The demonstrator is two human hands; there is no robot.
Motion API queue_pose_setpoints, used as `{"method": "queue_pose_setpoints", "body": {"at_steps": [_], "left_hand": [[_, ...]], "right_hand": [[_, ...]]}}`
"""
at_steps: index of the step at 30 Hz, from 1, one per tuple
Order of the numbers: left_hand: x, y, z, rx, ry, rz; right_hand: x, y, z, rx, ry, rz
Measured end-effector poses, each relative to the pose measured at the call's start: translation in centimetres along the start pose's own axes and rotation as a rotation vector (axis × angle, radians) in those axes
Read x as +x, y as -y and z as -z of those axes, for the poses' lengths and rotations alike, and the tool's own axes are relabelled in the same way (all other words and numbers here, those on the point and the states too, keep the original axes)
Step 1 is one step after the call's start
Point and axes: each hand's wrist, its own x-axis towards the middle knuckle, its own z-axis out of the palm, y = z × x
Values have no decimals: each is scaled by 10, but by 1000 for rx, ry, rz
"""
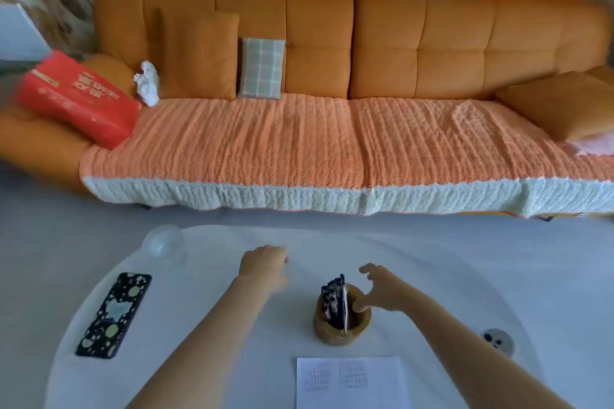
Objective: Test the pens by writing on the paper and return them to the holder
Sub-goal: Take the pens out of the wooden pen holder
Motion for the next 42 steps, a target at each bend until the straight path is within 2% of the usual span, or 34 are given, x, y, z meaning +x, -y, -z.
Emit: {"method": "queue_pose_setpoints", "body": {"at_steps": [6,8,17,22,29,36,39,42], "left_hand": [[34,6,-74,-20,-9,0],[46,2,-92,-41,-42,-44],[70,-4,-127,-331,41,-313],[51,1,-142,-415,53,-390],[16,1,-144,-558,-46,-352],[1,3,-153,-633,-61,-346],[-4,11,-157,-697,-51,-365],[-9,25,-164,-778,-90,-368]], "right_hand": [[47,-24,-31,-156,135,81],[58,-30,-34,-100,165,140],[64,-63,-39,184,239,410],[61,-84,-67,278,113,495],[53,-84,-96,342,-150,471],[50,-73,-119,553,-251,572],[45,-64,-124,520,-331,631],[36,-48,-121,338,-382,716]]}}
